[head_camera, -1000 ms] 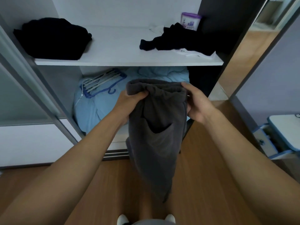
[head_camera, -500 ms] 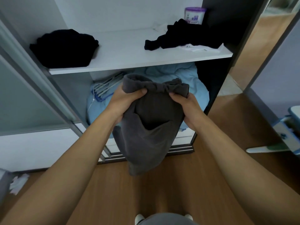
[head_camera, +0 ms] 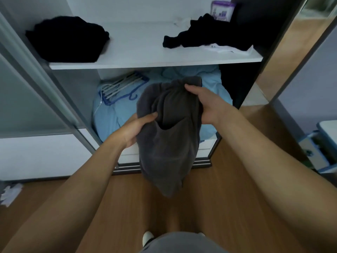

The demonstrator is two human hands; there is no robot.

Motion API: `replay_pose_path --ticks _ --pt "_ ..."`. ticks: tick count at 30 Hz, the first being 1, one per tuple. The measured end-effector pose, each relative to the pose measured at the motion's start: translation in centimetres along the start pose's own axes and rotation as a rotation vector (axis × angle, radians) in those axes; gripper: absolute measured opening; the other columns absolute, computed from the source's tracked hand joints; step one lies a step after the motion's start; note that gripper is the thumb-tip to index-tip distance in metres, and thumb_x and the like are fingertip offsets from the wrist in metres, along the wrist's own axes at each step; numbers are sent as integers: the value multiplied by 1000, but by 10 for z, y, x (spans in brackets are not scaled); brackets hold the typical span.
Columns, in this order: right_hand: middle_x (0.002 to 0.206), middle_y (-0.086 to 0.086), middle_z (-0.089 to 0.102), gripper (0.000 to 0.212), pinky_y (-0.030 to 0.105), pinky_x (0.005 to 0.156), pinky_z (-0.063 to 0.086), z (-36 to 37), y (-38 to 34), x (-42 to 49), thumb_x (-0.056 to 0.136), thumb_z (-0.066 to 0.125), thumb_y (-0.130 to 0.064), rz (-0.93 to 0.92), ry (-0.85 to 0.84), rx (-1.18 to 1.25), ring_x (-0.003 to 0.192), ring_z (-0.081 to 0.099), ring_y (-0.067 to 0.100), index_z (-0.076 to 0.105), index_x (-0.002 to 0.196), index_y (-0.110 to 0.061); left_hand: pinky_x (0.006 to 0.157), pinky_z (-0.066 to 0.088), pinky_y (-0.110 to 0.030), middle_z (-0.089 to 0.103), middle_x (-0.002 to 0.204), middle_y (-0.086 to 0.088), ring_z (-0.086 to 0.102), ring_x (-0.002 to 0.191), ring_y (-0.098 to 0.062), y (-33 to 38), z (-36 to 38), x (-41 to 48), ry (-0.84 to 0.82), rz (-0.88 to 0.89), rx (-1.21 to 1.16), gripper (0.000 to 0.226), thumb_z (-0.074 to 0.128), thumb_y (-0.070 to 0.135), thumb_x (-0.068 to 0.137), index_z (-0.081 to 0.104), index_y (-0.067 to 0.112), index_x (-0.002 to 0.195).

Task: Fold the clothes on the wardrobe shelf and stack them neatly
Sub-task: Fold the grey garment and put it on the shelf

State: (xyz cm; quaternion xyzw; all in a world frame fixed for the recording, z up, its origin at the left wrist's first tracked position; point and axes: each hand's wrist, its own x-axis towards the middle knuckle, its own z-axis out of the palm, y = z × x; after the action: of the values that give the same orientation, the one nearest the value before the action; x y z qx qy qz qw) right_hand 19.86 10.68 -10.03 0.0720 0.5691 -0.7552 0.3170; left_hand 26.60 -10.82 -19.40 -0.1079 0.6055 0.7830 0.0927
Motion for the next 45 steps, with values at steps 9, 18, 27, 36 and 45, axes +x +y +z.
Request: replay_pose_path --ticks 9,18,27,36,45 --pt "129 1 68 58 37 107 47 -78 54 7 82 72 -51 -66 -217 -83 121 63 18 60 129 -20 80 59 -38 72 116 -18 71 106 -31 13 33 3 77 80 -268 31 73 16 87 70 7 116" --pt "119 9 72 53 29 85 58 -46 93 1 80 76 -30 -81 -143 10 111 69 23 62 128 -11 77 60 -30 73 119 -7 71 108 -20 9 0 -7 179 -111 -106 54 71 58 82 74 18 117" --pt "118 15 72 32 32 81 59 -34 79 0 93 66 -29 -16 -141 195 107 71 26 74 111 -4 115 33 -49 57 145 4 51 135 -19 -70 -34 -32 -80 -166 -16 82 56 79 75 48 33 142" --pt "117 13 72 37 39 87 58 -43 60 7 93 62 -38 11 -68 188 106 71 27 78 107 -8 77 58 -27 77 101 -9 73 99 -22 -39 18 -25 169 32 -51 27 73 22 84 70 11 108" --pt "125 7 70 48 37 92 55 -60 129 -7 95 55 -52 28 -54 239 114 68 22 65 127 -17 71 60 -32 76 104 -17 74 92 -26 -13 45 -20 279 -92 -288 26 64 17 96 68 1 116"
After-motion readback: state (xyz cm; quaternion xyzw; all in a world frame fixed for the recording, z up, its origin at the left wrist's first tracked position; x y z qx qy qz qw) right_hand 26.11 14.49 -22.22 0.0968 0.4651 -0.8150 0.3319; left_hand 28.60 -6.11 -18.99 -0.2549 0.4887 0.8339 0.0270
